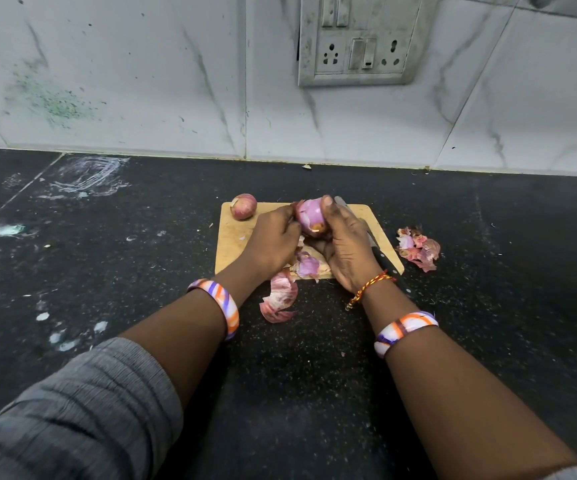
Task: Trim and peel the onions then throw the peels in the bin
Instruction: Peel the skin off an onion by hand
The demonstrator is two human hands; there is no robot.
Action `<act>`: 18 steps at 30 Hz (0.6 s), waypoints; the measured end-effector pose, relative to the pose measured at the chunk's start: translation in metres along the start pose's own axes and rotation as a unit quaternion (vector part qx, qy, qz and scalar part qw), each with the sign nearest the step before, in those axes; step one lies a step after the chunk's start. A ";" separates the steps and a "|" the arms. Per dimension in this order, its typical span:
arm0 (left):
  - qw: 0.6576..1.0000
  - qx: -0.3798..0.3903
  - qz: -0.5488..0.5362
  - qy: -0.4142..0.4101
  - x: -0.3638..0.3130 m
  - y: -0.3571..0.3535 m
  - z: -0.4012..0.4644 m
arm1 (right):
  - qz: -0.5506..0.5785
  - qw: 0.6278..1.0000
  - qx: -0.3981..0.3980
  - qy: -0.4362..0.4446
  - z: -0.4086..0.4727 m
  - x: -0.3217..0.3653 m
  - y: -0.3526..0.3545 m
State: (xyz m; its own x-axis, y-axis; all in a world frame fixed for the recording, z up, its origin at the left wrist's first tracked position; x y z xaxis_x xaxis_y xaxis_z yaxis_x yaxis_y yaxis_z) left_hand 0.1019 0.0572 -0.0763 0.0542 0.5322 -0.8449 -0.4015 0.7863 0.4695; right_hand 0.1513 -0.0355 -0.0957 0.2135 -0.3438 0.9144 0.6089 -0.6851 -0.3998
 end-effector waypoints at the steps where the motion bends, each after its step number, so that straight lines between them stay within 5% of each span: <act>1: 1.000 0.002 -0.015 0.006 0.001 0.000 0.000 | 0.003 1.000 -0.001 0.000 0.000 0.000 0.000; 5: 0.997 0.025 -0.066 0.014 -0.005 -0.005 -0.006 | 0.024 1.000 0.002 -0.004 -0.001 -0.001 -0.001; 18: 0.999 0.000 0.017 -0.028 -0.014 0.000 -0.005 | -0.044 0.999 -0.008 0.013 0.001 0.000 0.002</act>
State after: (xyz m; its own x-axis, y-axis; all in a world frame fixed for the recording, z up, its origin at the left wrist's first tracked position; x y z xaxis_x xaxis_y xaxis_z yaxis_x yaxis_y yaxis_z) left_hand 0.0968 0.0487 -0.0657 0.0917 0.5745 -0.8133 -0.4040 0.7680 0.4969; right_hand 0.1534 -0.0365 -0.0964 0.1407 -0.2979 0.9442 0.6117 -0.7237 -0.3194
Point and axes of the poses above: each hand's wrist, its own z-axis towards the middle knuckle, its own y-axis out of the back of the hand, x = y × z, the point moved 10 cm from there along z, towards the middle knuckle, and after that the axes turned 8 degrees about x, right-handed, at the moved point
